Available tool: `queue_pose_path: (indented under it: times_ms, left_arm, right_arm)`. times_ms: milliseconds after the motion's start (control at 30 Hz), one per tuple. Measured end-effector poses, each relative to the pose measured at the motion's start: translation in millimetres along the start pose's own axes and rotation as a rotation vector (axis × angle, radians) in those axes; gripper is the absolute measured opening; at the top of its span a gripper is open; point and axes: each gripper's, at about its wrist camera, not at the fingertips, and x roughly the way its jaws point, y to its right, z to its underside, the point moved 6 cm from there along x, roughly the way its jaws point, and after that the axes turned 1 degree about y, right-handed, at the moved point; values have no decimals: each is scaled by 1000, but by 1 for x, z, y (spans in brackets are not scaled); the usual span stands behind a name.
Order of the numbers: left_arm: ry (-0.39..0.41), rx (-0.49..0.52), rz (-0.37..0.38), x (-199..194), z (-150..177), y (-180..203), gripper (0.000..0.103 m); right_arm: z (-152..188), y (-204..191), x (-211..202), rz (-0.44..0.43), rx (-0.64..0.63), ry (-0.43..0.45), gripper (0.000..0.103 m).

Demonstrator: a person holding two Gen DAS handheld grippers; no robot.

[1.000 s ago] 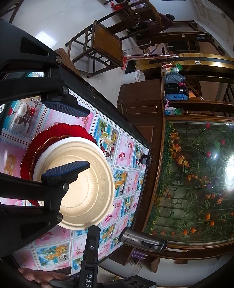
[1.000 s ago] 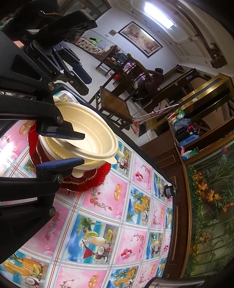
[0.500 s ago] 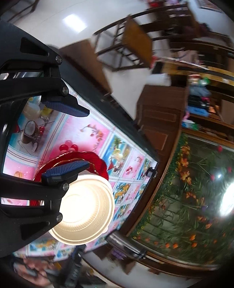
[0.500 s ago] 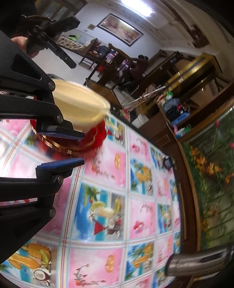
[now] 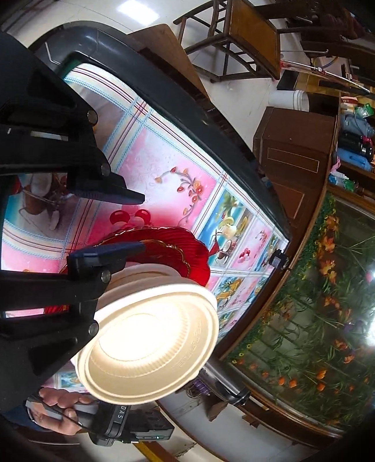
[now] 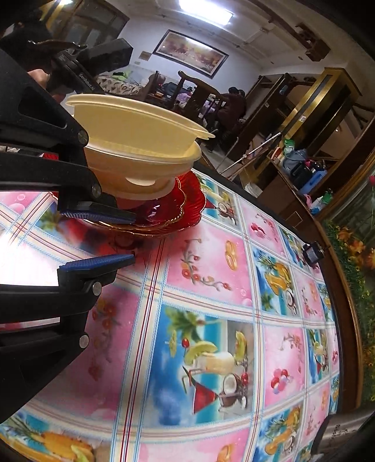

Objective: Organize plates and bowls
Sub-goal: 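Lift the stack with the right tool and carry it across the table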

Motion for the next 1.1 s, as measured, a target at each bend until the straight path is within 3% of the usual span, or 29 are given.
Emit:
queue_pose_path:
  times_ms: [67, 200, 467, 833, 1100]
  left_arm:
    - [-11, -2, 0, 5, -1, -1, 22]
    - [-21, 12, -18, 12, -1, 0, 19]
    - [-21, 97, -68, 25, 0, 11, 7]
    - [-23, 113, -90, 29, 0, 26, 6]
    - [-70, 165, -63, 56, 3, 76, 6]
  right_arm:
    - [1, -2, 4, -4, -9, -12, 24]
    - [5, -5, 16, 13, -19, -33, 9]
    - [7, -11, 22, 59, -65, -14, 8]
    - [8, -6, 16, 53, -56, 2, 8]
    - [2, 31, -17, 78, 2, 49, 8]
